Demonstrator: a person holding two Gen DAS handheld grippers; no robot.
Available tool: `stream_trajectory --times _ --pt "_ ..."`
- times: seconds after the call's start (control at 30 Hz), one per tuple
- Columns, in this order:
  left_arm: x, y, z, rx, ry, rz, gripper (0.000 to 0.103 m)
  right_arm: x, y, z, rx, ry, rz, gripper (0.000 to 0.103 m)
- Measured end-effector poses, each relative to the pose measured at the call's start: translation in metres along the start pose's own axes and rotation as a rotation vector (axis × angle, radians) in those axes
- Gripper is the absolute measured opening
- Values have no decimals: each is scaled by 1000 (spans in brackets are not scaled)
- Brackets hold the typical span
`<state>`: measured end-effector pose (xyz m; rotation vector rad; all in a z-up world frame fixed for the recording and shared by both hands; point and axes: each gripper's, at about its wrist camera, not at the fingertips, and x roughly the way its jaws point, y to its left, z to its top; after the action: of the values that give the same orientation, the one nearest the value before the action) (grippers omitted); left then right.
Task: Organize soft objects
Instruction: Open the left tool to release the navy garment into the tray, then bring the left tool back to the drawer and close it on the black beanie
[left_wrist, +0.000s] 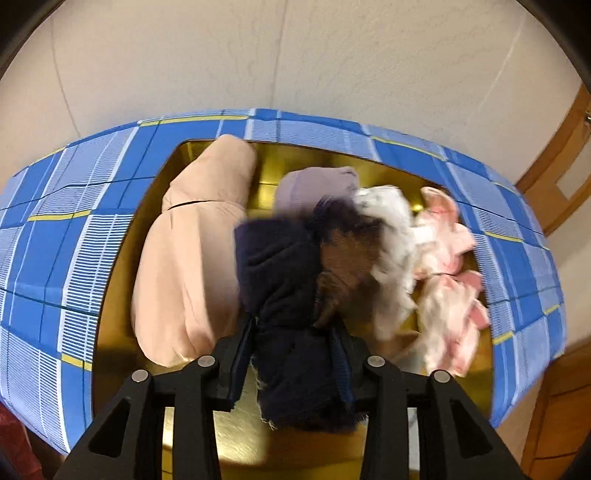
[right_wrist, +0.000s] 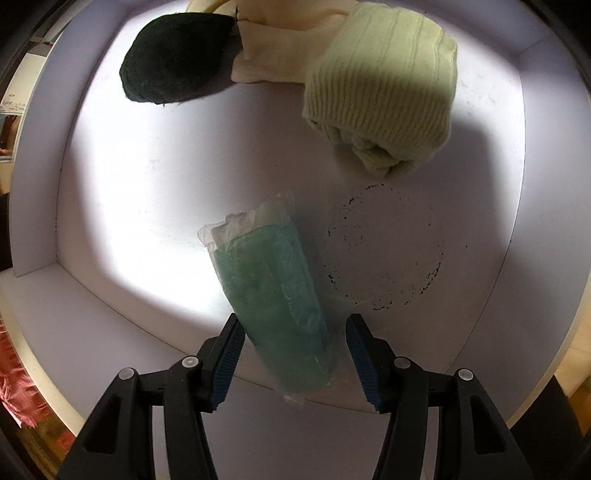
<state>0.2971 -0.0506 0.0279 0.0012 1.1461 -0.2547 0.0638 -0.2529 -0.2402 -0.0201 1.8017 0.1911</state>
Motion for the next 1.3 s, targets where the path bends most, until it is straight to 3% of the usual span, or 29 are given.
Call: stream_trajectory --times 0.33,0.43,0.7,0.9,1.0,1.3 --pt "-33 18 -16 -41 -89 -51 41 -5 5 3 -4 0 -9 61" --pt "-47 22 -35 -31 -122 -76 41 -6 5 4 -4 -1 -10 61" --pt "-80 9 -100 110 -186 -103 41 -7 12 6 -11 -3 -25 61" --pt "-92 8 -158 116 -225 -127 41 -6 8 0 -3 -6 -34 61" --pt "-74 9 -188 108 -162 -134 41 -8 6 0 10 -5 -36 61" --pt "52 19 -269 -23 215 -127 41 -11 0 -2 40 4 -25 59"
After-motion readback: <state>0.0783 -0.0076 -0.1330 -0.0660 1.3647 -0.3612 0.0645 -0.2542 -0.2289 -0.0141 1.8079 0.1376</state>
